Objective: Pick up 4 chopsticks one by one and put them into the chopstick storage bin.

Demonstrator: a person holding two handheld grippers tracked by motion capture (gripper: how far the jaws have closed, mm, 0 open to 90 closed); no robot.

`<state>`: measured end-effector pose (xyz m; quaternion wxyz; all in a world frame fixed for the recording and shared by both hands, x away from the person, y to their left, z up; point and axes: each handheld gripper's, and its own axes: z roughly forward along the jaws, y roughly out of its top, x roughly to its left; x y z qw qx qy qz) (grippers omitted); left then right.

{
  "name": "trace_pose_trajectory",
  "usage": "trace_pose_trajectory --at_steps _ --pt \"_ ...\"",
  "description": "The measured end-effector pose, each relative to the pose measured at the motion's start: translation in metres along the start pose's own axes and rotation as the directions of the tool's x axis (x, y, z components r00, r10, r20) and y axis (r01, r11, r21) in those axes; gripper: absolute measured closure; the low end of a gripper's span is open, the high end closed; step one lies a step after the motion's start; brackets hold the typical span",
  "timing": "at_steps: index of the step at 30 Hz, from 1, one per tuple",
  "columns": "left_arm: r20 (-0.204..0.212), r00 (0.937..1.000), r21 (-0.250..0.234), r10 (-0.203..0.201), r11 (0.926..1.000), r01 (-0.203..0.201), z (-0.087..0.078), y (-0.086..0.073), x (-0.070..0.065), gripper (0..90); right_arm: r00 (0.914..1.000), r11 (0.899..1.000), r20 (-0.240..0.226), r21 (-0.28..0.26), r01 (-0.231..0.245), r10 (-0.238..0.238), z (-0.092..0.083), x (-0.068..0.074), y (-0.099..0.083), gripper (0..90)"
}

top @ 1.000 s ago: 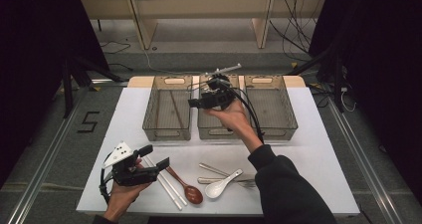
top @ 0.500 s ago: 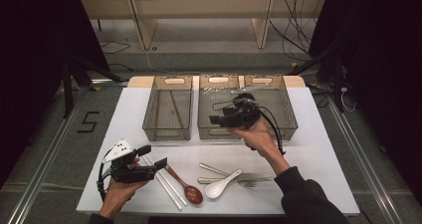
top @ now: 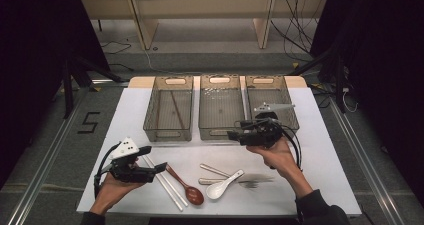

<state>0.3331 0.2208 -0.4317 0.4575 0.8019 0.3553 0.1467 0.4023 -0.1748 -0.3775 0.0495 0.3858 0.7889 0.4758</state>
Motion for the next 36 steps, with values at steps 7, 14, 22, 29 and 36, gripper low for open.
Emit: trace_pose_trajectory --at_steps 7,14,22,29,36 --pt "0.029 0.9959 0.106 0.086 0.9904 -0.088 0.002 0.006 0.002 17.2 0.9998 1.000 0.010 -0.005 -0.016 0.016 -0.020 -0.005 -0.022 30.1" --pt "0.071 0.9836 0.198 0.166 0.9641 -0.177 0.005 0.009 0.000 17.5 0.9990 0.999 0.019 -0.030 -0.040 0.040 -0.035 -0.011 -0.042 29.8" --pt "0.113 0.9729 0.257 0.202 0.9399 -0.225 0.009 0.010 -0.002 17.5 0.9984 0.994 0.025 -0.096 -0.049 0.052 -0.044 -0.008 -0.063 29.8" --pt "0.125 0.9679 0.294 0.218 0.9237 -0.246 0.012 0.008 -0.004 17.4 0.9986 0.992 0.031 -0.121 -0.038 0.042 -0.047 -0.003 -0.076 29.6" --pt "0.143 0.9581 0.321 0.248 0.9042 -0.282 0.013 0.012 -0.006 17.4 0.9989 0.994 0.033 -0.104 -0.031 0.034 -0.048 -0.001 -0.082 29.5"
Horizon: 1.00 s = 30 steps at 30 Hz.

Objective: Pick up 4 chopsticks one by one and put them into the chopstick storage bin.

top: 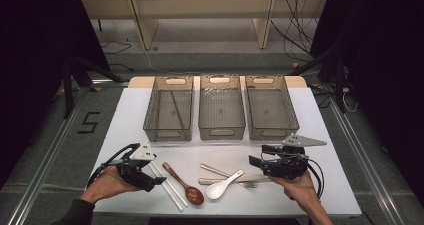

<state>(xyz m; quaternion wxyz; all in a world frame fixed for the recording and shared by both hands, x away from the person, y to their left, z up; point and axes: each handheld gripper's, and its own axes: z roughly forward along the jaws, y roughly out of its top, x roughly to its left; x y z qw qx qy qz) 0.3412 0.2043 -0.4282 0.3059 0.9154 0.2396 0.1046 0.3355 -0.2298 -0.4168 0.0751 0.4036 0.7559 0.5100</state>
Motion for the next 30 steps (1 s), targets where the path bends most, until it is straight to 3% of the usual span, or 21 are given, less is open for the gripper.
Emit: trace_pose_trajectory --at_steps 10,20,30 --pt "0.014 0.9989 0.056 0.045 0.9974 -0.046 0.001 0.002 -0.002 17.5 1.0000 1.000 0.002 0.013 -0.005 0.005 -0.001 0.000 -0.006 29.1" --pt "0.029 0.9983 0.086 0.050 0.9949 -0.053 0.005 0.000 -0.003 17.5 0.9999 1.000 0.012 -0.001 0.012 -0.012 -0.005 0.005 -0.011 29.0" --pt "0.053 0.9950 0.152 0.085 0.9840 -0.092 0.011 -0.001 -0.006 17.8 0.9998 1.000 0.004 0.013 0.018 -0.018 -0.002 0.007 -0.015 29.0"
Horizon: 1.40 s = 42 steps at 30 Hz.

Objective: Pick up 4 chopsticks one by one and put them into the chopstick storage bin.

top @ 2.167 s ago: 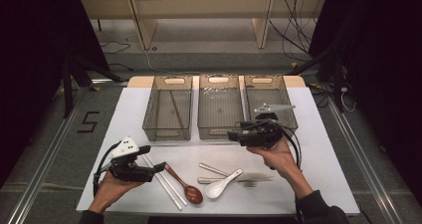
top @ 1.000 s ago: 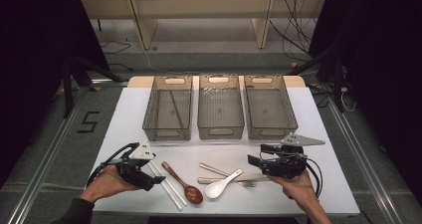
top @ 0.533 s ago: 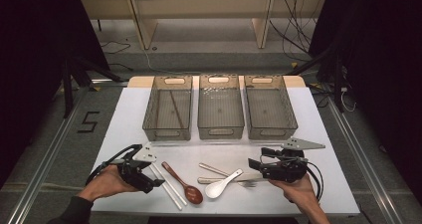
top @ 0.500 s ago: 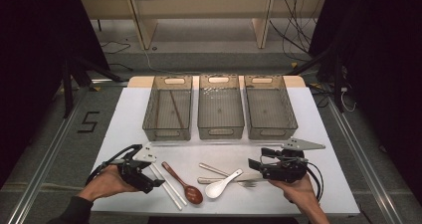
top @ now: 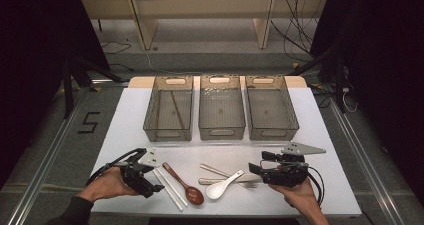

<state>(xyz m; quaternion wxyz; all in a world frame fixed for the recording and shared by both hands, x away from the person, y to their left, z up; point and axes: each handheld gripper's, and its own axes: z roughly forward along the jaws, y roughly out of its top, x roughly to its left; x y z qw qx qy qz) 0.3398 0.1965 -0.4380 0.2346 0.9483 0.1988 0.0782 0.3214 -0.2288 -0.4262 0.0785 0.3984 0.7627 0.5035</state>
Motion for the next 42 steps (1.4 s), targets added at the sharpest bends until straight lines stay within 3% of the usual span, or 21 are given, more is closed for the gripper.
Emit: trace_pose_trajectory --at_steps 15,27,35,40,42 --pt "0.032 0.9972 0.060 0.067 0.9958 -0.069 0.013 -0.003 0.004 23.4 1.0000 1.000 0.002 0.005 -0.006 0.006 0.001 0.000 -0.002 29.1" --pt "0.071 0.9849 0.101 0.158 0.9812 -0.164 0.019 0.002 0.005 29.1 1.0000 1.000 -0.001 0.012 -0.010 0.010 0.002 -0.001 -0.003 29.3" --pt "0.083 0.9800 0.108 0.181 0.9759 -0.190 0.023 0.002 0.008 32.2 1.0000 1.000 -0.002 0.013 -0.010 0.010 0.002 -0.002 -0.003 29.5" --pt "0.098 0.9722 0.127 0.213 0.9662 -0.224 0.024 0.005 0.010 34.6 0.9999 1.000 -0.002 0.012 -0.011 0.011 0.002 -0.002 -0.003 29.7" --pt "0.103 0.9712 0.126 0.215 0.9657 -0.227 0.026 0.005 0.010 35.7 0.9999 1.000 -0.003 0.012 -0.011 0.011 0.002 -0.002 -0.003 29.7"
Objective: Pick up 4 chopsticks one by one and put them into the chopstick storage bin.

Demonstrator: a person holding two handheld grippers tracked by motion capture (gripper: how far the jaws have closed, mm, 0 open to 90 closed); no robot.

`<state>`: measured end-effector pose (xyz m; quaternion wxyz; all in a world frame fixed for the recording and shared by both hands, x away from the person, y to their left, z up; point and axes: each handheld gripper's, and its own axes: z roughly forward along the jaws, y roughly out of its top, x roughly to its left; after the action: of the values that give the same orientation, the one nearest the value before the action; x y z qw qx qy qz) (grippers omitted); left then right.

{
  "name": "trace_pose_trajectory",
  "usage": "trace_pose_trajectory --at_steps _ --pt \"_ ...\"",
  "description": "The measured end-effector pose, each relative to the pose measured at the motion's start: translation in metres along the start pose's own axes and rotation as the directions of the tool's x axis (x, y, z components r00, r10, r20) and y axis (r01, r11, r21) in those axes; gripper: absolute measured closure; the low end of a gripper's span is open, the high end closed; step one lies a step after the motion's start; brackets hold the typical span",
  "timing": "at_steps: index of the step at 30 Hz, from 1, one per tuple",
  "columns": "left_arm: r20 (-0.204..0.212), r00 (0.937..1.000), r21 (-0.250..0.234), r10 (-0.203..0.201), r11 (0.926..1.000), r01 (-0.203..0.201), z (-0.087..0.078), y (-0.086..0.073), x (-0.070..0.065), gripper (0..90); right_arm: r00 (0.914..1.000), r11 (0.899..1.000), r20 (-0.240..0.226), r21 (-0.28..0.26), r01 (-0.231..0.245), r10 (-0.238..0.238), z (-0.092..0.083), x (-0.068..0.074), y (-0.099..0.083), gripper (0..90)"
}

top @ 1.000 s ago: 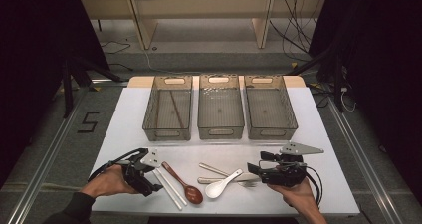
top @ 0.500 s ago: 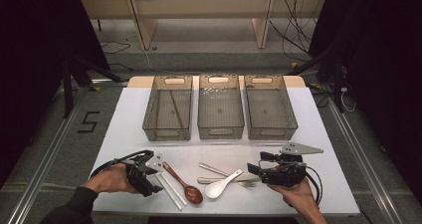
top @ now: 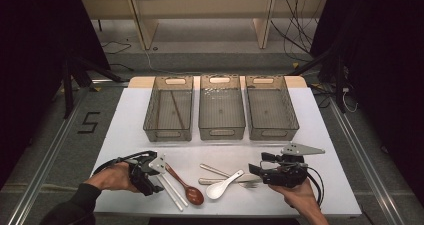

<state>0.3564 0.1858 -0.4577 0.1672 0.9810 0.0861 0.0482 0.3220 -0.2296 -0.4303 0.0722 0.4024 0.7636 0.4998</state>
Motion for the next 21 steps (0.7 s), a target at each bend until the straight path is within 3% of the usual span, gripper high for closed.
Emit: trace_pose_trajectory --at_steps 21 --pt "0.035 0.9977 0.051 0.058 0.9969 -0.060 0.0079 0.0011 0.0056 43.7 1.0000 1.000 -0.002 0.003 -0.006 0.006 -0.0001 -0.0006 -0.0001 30.0"
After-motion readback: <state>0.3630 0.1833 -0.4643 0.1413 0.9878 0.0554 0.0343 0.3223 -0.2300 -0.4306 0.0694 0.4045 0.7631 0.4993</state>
